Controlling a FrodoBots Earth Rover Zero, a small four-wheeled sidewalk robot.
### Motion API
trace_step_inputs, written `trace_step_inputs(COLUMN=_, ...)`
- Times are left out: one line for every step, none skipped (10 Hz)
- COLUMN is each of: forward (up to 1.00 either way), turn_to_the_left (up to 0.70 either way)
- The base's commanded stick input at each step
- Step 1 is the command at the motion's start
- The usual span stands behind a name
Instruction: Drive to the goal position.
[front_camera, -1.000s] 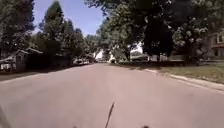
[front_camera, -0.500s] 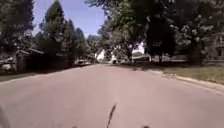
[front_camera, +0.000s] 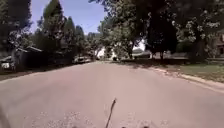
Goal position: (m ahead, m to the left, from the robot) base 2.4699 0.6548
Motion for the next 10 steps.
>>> trace_step_inputs(forward=0.69, turn_to_the_left=-0.23)
trace_step_inputs(forward=0.69, turn_to_the_left=-0.33)
trace_step_inputs(forward=0.69, turn_to_the_left=-0.27)
trace_step_inputs(forward=0.69, turn_to_the_left=-0.20)
trace_step_inputs(forward=0.69, turn_to_the_left=-0.13)
trace_step_inputs(forward=0.69, turn_to_the_left=-0.05)
trace_step_inputs(forward=0.69, turn_to_the_left=0.02)
trace_step_inputs(forward=0.69, turn_to_the_left=-0.34)
trace_step_inputs(forward=0.69, turn_to_the_left=-0.31)
trace_step_inputs(forward=0.69, turn_to_the_left=-0.28)
